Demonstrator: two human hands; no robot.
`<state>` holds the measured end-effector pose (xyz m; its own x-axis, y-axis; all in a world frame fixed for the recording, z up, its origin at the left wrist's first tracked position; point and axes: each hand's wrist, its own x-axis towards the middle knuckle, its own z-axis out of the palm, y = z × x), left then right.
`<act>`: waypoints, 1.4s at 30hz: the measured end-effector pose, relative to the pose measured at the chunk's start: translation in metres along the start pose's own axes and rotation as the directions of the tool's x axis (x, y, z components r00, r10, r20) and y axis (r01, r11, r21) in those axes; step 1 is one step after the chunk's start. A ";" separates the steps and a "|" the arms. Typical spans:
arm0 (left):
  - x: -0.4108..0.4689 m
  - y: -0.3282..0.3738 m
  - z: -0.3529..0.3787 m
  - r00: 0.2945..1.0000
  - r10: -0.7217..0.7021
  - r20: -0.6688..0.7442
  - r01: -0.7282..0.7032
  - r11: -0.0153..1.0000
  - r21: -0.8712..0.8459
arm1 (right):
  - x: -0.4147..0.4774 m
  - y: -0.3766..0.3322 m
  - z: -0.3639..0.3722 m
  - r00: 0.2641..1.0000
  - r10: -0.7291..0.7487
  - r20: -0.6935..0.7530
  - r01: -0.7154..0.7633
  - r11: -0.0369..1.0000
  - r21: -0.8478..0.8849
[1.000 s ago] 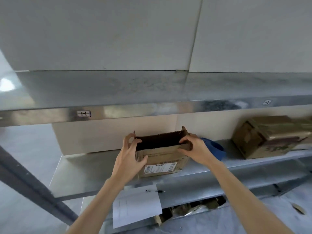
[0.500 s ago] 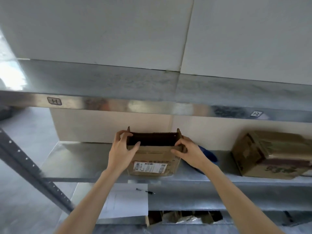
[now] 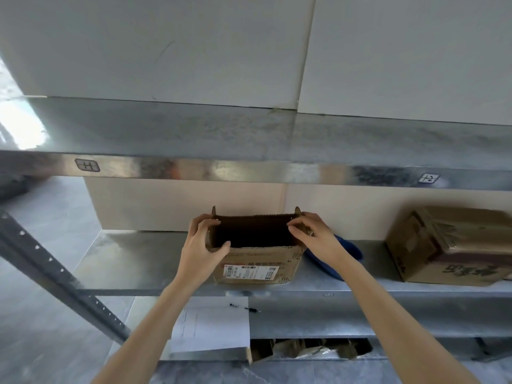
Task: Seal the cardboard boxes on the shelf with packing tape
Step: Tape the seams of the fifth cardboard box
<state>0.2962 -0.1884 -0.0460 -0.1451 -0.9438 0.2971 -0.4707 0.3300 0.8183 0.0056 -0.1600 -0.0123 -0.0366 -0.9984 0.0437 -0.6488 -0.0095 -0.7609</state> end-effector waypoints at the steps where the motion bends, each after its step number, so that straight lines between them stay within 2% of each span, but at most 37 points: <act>1: -0.001 -0.002 -0.001 1.000 0.013 0.013 -0.013 1.000 -0.009 | 0.001 0.000 0.001 1.000 0.012 -0.007 -0.012 1.000 0.004; 7: -0.008 -0.005 -0.007 0.994 0.076 0.081 -0.076 0.997 -0.003 | 0.008 -0.006 0.005 0.996 0.087 -0.032 -0.087 0.996 0.005; 15: -0.014 -0.008 -0.013 0.981 0.117 0.153 -0.117 0.993 -0.013 | 0.015 -0.009 0.010 0.993 0.097 -0.065 -0.099 0.995 -0.027; 24: -0.022 -0.010 -0.012 0.952 0.193 0.237 -0.199 0.980 0.003 | 0.022 -0.017 0.015 0.982 0.191 -0.003 -0.191 0.982 0.003; 29: -0.016 -0.012 -0.011 0.952 0.116 0.284 -0.132 0.990 0.038 | 0.012 -0.016 0.019 0.988 0.153 -0.003 -0.152 0.987 0.051; 33: -0.006 -0.016 -0.010 0.942 0.026 0.335 -0.056 0.995 0.081 | 0.001 -0.013 0.015 0.988 0.119 0.097 -0.129 0.986 0.105; 38: 0.006 -0.021 -0.006 0.967 -0.065 0.246 0.042 0.994 0.099 | -0.007 -0.009 0.013 0.981 0.082 0.175 -0.093 0.994 0.061; 42: 0.010 -0.019 0.001 0.990 -0.045 0.130 0.033 0.995 0.092 | -0.005 0.005 0.018 0.999 0.008 0.051 -0.006 0.999 -0.051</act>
<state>0.3031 -0.2037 -0.0587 -0.2359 -0.9523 0.1936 -0.5530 0.2953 0.7791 0.0159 -0.1558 -0.0282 -0.0029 -1.0000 0.0042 -0.6867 -0.0011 -0.7269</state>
